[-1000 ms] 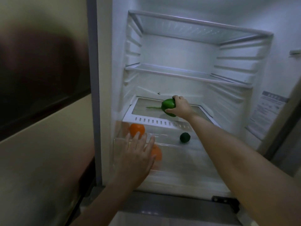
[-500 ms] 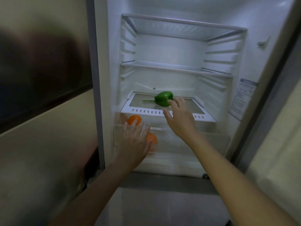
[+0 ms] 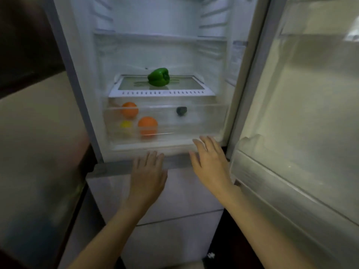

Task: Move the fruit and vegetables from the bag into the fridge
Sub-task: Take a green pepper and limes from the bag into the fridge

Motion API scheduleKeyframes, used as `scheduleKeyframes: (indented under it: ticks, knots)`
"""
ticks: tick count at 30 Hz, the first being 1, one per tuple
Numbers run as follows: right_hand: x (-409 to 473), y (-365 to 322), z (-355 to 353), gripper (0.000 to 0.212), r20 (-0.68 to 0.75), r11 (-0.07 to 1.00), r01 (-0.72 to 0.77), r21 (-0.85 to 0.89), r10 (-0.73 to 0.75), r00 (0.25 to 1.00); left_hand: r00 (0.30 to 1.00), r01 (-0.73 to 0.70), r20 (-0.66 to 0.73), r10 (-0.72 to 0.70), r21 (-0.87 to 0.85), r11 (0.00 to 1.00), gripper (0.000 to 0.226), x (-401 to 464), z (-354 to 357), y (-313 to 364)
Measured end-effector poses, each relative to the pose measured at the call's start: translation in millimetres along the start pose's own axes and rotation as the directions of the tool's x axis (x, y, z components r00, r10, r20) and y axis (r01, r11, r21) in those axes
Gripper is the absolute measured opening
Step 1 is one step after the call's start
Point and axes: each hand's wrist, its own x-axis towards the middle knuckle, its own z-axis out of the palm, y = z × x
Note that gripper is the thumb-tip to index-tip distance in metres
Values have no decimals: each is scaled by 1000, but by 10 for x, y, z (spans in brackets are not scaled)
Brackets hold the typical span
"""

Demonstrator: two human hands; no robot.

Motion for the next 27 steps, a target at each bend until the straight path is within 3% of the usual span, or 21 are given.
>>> scheduleKeyframes:
  ticks: [8,13,20,27]
  knots:
    - [-970,-39,28,41,133,957,-261,-131,277,952,978,-138,135,158,-145,980,44,-408,162,77]
    - [-1823,-303,-11,35,92,883,-422,-204,446,890,935,-259,181,304,-235,937,43,-984,256,63]
    - [-3037,-699,-404,36,1,686,-645,-338,685,729,796,-414,284,534,-388,824,44,-1692,278,384]
    - [-4103,-960,-1001,37,-127,461,-789,-407,827,548,648,-566,214,730,-507,651,44,-2371,123,1029]
